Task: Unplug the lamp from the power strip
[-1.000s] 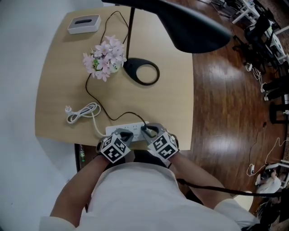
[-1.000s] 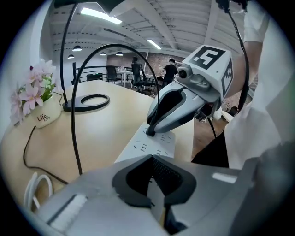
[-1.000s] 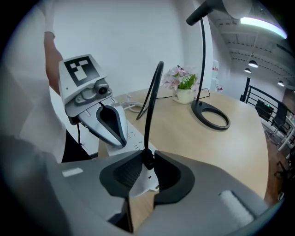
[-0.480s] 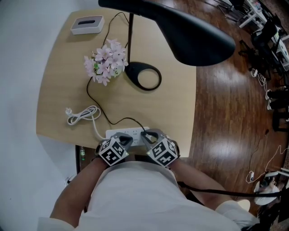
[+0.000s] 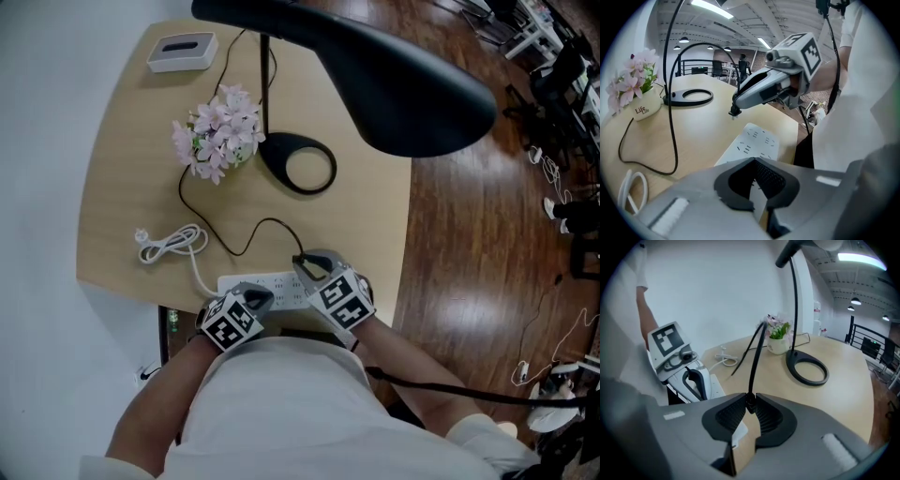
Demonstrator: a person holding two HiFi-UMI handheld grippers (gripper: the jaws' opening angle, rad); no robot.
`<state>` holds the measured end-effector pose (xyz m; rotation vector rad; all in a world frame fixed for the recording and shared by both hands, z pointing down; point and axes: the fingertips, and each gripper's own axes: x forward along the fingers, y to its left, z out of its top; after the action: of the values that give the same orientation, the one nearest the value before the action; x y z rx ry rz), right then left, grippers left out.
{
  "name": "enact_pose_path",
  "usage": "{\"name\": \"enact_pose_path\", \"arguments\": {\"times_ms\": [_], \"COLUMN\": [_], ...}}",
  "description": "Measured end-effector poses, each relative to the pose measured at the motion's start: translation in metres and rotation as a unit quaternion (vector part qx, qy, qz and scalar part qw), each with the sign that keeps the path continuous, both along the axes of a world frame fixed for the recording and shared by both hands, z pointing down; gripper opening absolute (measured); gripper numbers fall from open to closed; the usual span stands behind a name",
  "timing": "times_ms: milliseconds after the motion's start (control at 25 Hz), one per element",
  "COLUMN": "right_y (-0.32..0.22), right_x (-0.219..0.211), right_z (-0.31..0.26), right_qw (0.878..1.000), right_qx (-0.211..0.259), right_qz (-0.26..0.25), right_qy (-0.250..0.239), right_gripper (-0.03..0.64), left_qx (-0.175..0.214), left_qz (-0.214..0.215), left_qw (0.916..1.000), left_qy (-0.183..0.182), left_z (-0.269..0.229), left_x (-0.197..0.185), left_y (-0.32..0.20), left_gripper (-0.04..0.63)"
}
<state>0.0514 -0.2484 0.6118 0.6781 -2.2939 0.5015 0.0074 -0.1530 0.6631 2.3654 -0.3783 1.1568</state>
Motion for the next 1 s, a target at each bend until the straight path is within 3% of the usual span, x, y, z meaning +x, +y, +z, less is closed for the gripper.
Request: {"name": "enact_pose_path", "arguments": {"times_ms": [200, 400, 480, 760, 1000], "right_y": [-0.019, -0.029, -0.032, -0.03, 0.022], "right_x": [0.018, 0.03, 0.034, 0.053, 0.055], "right_z": [0.029, 0.04, 0.045, 0.033, -0.007], "right_qw": [0.998, 0.996, 0.996, 0.991, 0.99], "right_qx": [-0.051, -0.059, -0.059, -0.026, 0.021], "right_qz": [0.028, 0.053, 0.063, 0.122, 0.13], "right_qy": [-0.008, -0.026, -0.031, -0.055, -0.06], "right_gripper": [0.071, 0.077, 0.112, 0.14, 0.139], "left_qx": [0.007, 0.04, 0.052, 0.075, 0.12], "left_qz": [-0.023, -0.068, -0.083, -0.142, -0.158], "left_qw": [0.9997, 0.9963, 0.994, 0.9838, 0.9739], "left_qy": [0.0, 0.036, 0.048, 0.08, 0.111], "left_z": [-0.002, -0.029, -0.046, -0.082, -0.124], "left_x": [-0.002, -0.001, -0.002, -0.027, -0.055], "left_y": [0.0, -0.01, -0.013, -0.002, 0.023], "left_gripper": [0.003, 0.004, 0.005, 0.005, 0.005]}}
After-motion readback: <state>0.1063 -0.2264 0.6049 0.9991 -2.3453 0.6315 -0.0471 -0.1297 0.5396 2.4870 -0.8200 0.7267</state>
